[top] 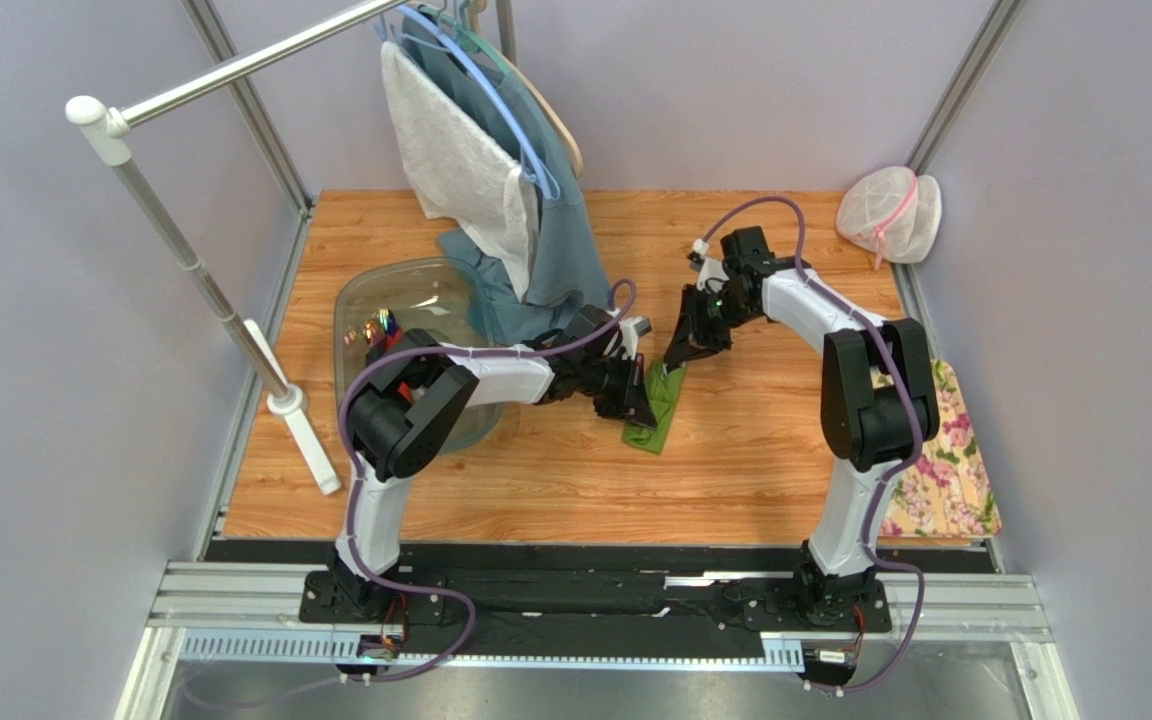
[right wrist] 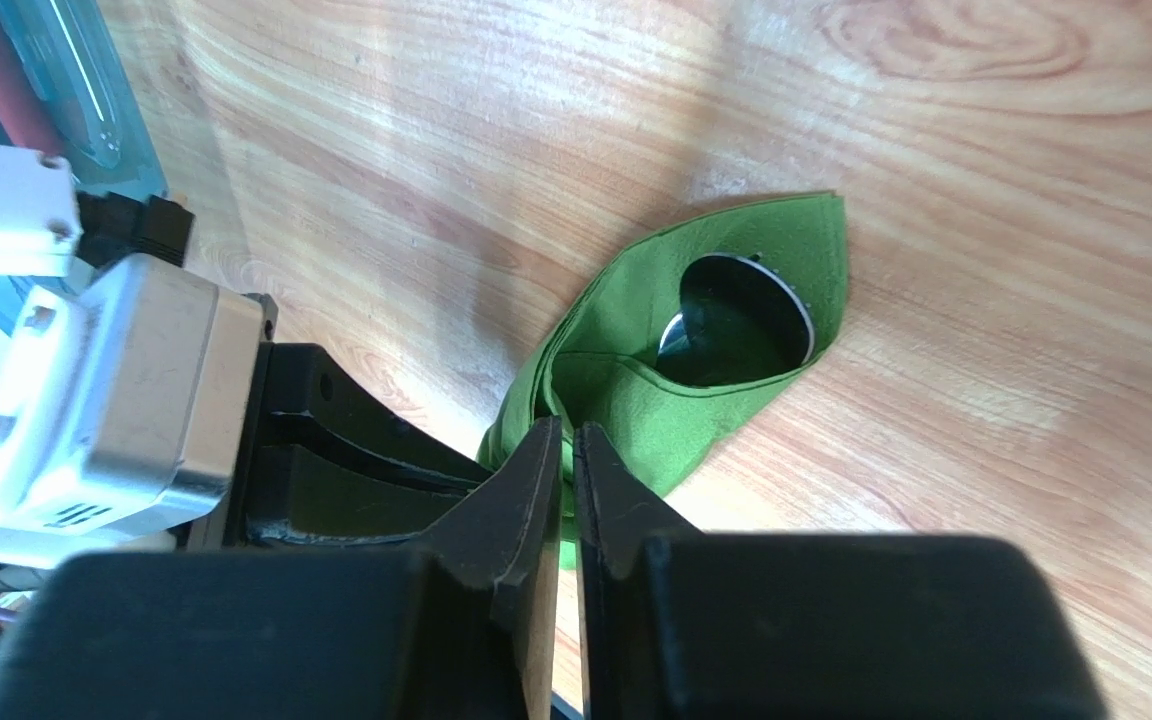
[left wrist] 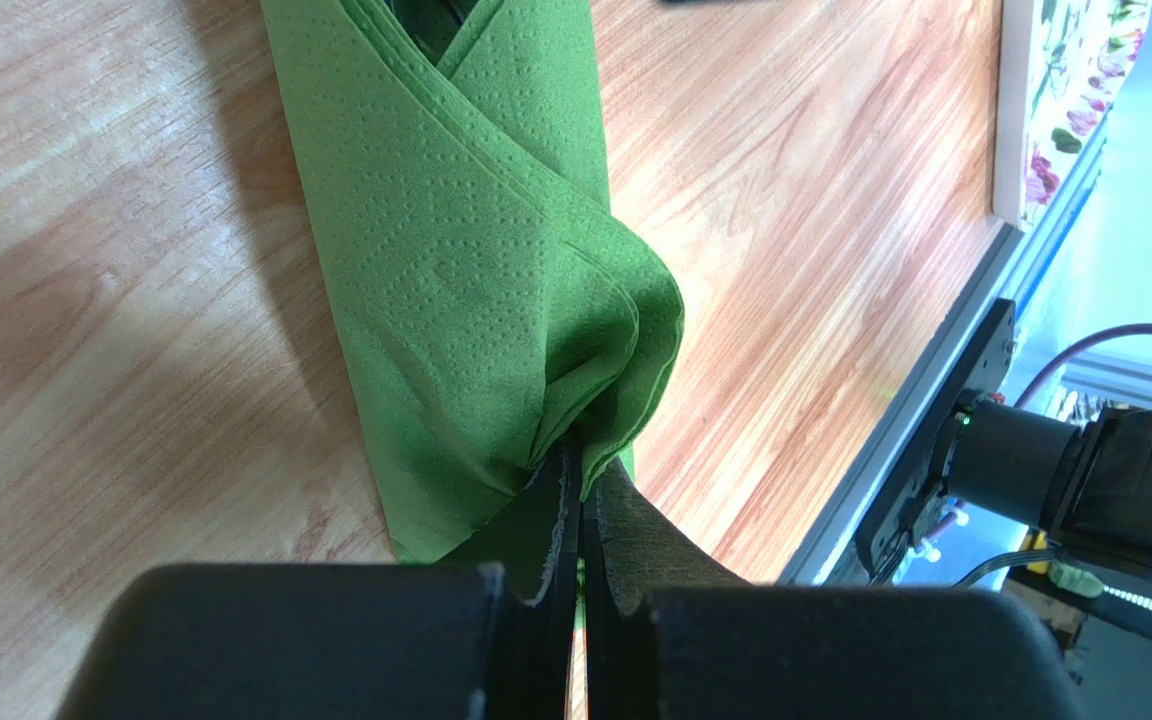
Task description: Place the utensils on the paper napkin and roll it up
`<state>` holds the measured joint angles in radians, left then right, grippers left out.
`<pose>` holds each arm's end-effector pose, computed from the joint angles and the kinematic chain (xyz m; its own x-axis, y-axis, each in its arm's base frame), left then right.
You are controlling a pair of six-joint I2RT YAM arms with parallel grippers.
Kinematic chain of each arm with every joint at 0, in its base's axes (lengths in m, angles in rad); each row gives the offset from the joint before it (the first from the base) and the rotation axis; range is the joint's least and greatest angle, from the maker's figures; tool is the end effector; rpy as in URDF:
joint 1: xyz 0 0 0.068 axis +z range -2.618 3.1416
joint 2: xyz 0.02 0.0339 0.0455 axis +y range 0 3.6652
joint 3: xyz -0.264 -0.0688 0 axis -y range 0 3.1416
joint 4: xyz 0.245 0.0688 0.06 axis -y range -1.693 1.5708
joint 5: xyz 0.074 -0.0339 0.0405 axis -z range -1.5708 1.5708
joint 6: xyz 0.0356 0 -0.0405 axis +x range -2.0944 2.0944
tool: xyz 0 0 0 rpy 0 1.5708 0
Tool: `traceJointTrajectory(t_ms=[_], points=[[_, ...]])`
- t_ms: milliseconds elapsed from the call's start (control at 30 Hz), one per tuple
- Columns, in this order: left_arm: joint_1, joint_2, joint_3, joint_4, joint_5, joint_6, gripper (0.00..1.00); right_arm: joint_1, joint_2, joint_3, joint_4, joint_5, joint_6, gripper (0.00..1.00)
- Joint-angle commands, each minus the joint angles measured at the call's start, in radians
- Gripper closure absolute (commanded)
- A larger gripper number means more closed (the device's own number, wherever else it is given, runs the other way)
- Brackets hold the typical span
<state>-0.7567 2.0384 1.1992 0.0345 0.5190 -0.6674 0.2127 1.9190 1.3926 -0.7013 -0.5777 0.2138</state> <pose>0.2933 -0.3012 0.1313 -0.9353 0.1439 -0.3233 0.3403 0.6167 -0.7099 0.3742 0.1007 0.1927 -0.9752 -0.0288 -0.2196 -0.1530 0.8045 0.5739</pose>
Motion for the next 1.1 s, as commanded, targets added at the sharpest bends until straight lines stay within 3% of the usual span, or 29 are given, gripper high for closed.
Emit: traceJointTrajectory(t_ms=[0,1067], points=[[0.008,0.036,-0.001,-0.076,-0.057,0.040,1.00,0.004,0.005,-0.021,0.032,-0.017,0.009,0.90],[-0.010,-0.060,0.103,-0.047,0.012,0.031,1.00,0.010,0.146,-0.142,0.158,0.119,0.007,0.99]])
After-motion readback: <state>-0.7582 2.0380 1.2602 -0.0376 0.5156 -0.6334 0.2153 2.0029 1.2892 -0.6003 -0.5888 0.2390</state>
